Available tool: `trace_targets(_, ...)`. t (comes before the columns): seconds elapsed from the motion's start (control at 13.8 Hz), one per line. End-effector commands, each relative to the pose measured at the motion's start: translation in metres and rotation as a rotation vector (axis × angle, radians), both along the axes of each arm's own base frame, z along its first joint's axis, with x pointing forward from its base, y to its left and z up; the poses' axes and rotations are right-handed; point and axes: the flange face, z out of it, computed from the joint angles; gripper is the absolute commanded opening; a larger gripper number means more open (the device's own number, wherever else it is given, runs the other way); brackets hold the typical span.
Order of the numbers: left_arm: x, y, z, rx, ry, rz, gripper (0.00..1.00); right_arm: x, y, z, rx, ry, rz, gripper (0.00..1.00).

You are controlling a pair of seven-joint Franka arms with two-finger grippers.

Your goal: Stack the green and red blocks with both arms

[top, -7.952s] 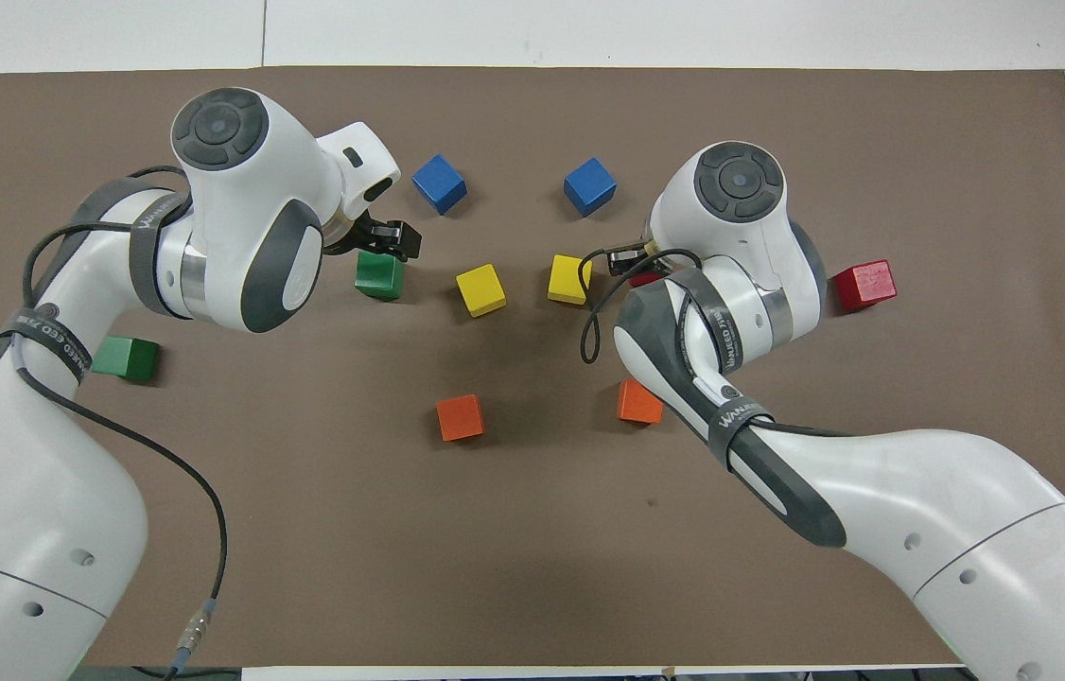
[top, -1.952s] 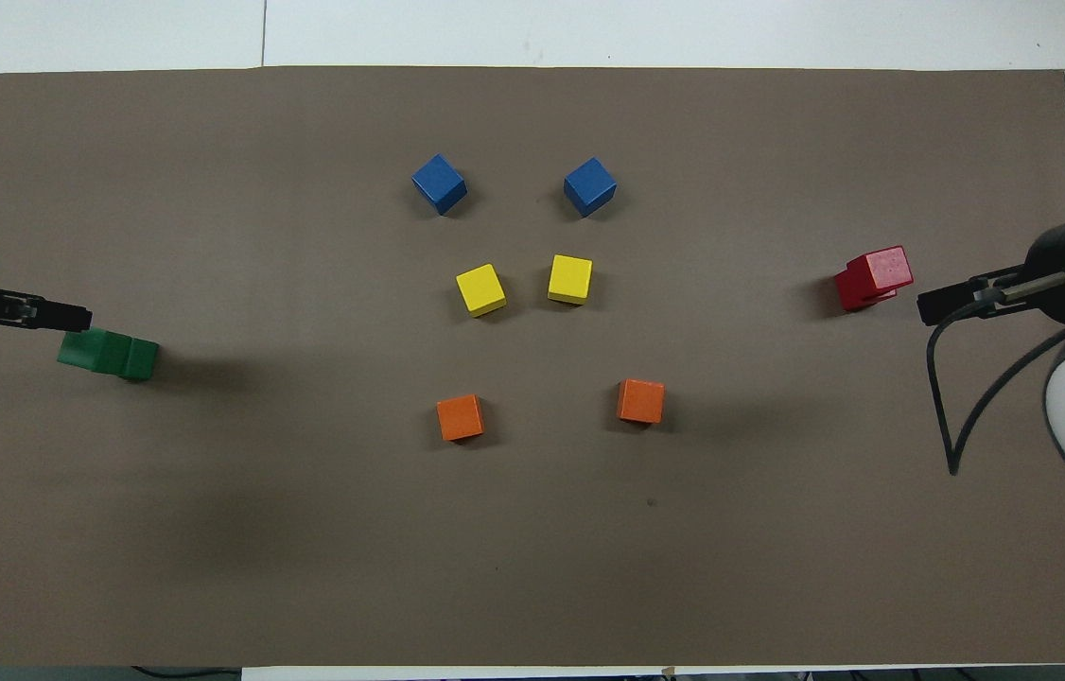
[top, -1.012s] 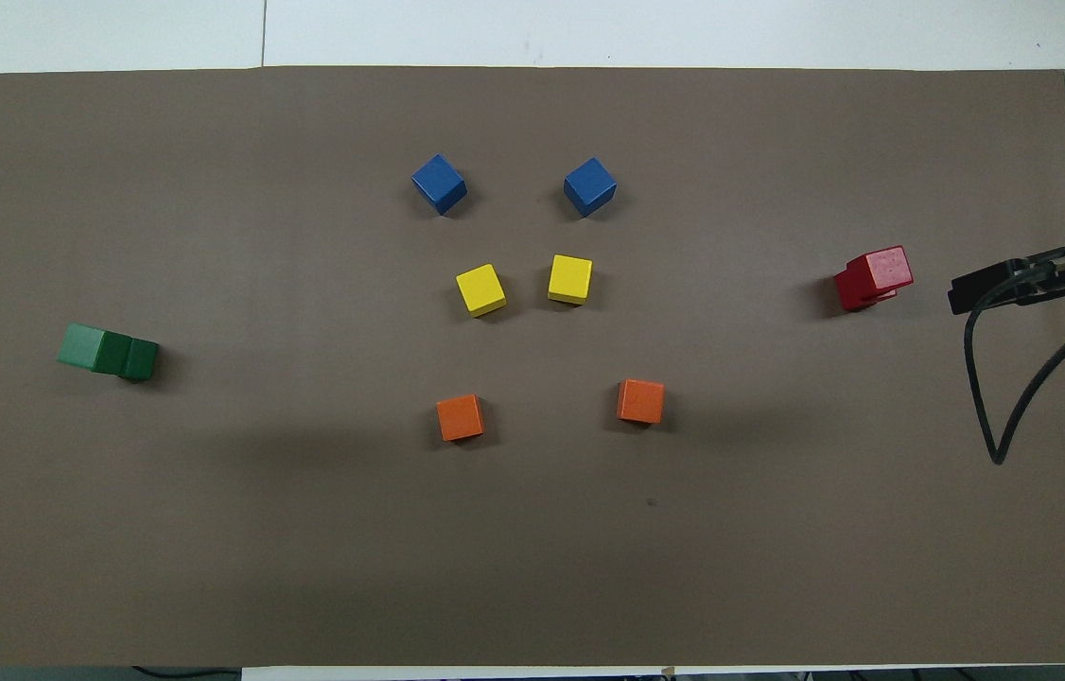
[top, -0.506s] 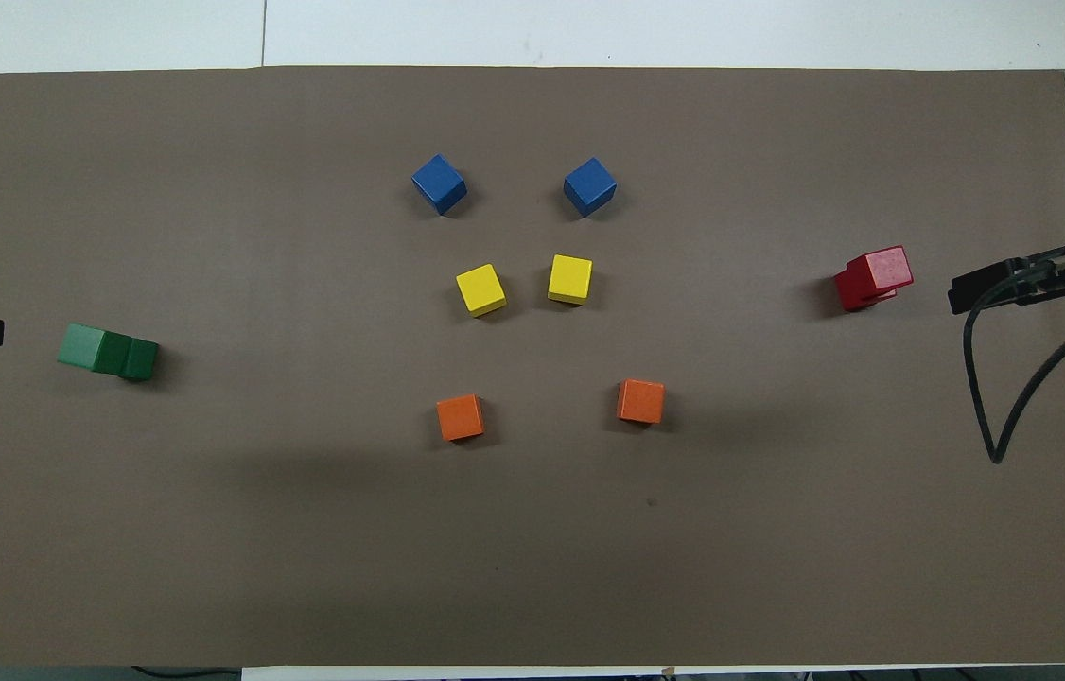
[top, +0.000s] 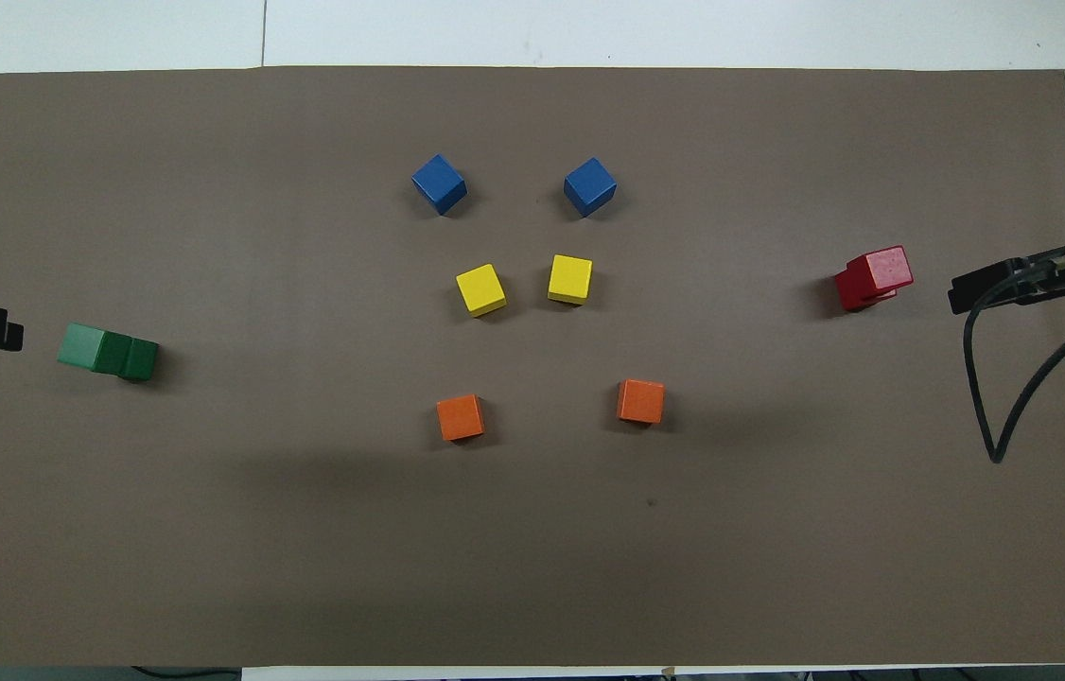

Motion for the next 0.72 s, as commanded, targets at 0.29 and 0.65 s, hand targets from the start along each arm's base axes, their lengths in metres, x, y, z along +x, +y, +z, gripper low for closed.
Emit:
trace_targets(0.29,-0.0090,-0.0022,0.0024,0.018,-0.006,0.046,1.00,0.0014,-0.0019,0.0006,0.003,0.006,-0.031,1.00)
trace_targets(0.65,-0.0089,-0.0023,0.0032,0.016,-0.008,0.045,1.00,0.0014,-0.0019,0.0006,0.003,0.006,-0.031,1.00)
